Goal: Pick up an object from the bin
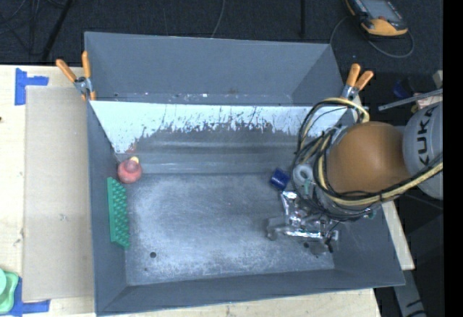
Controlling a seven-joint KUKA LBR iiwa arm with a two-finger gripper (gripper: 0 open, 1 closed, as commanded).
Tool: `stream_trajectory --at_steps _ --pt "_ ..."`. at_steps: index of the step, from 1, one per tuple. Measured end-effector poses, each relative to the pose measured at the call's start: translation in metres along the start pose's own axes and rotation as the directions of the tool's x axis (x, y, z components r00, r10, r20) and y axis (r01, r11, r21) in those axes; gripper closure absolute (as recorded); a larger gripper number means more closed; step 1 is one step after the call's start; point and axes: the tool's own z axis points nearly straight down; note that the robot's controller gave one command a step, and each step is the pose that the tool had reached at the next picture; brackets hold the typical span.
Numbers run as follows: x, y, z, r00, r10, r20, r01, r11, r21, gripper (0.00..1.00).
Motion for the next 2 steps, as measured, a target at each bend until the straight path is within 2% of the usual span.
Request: stream_trajectory --at_steps 1,2 --pt "0.0064 -0.0856 -0.0009 0.995 0.096 0.003 -0.096 0.995 0.004 0.00" --pt "0.0061 -0.0835 -0.0006 0.995 0.097 0.003 -0.097 0.995 -0.001 1.00"
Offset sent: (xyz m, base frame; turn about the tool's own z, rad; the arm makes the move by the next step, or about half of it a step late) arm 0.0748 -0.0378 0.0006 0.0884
